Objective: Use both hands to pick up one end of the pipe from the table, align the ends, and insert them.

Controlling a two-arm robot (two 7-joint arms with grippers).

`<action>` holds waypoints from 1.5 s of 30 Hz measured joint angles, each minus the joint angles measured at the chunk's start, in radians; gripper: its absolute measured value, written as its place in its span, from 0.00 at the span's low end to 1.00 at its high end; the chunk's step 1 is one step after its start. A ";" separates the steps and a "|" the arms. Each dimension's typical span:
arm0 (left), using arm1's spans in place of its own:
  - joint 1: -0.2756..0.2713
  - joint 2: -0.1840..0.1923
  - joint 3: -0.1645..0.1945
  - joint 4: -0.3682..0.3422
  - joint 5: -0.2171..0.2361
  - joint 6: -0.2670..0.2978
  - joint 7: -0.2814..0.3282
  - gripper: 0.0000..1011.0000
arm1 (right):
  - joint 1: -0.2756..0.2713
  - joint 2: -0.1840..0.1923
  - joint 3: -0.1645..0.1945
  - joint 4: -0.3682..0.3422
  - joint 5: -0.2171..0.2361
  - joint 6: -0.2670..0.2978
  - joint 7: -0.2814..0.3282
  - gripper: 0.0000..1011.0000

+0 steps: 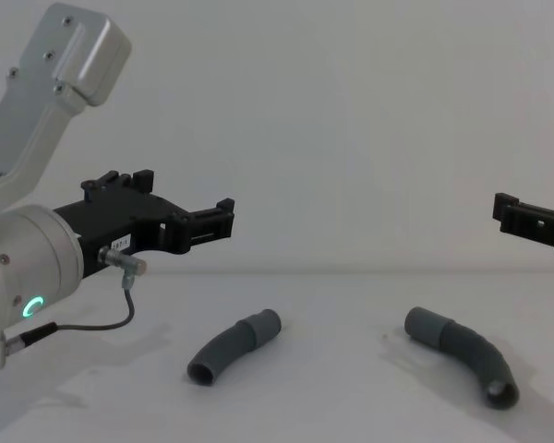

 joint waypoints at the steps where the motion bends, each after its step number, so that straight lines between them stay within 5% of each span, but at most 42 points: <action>1: 0.000 0.000 0.000 0.001 -0.001 0.000 -0.002 0.99 | 0.000 0.000 0.000 0.000 0.000 0.000 0.000 0.99; 23: -0.094 0.047 0.006 0.084 -0.108 0.158 -0.240 0.99 | 0.000 0.000 0.000 0.000 0.000 0.000 0.000 0.99; 35: -0.227 0.079 0.076 0.176 -0.140 0.316 -0.450 0.99 | 0.000 0.000 0.000 0.000 0.000 0.000 0.000 0.99; 45: -0.313 0.071 0.129 0.242 -0.143 0.395 -0.539 0.99 | 0.000 0.000 0.000 0.000 0.000 0.000 0.000 0.99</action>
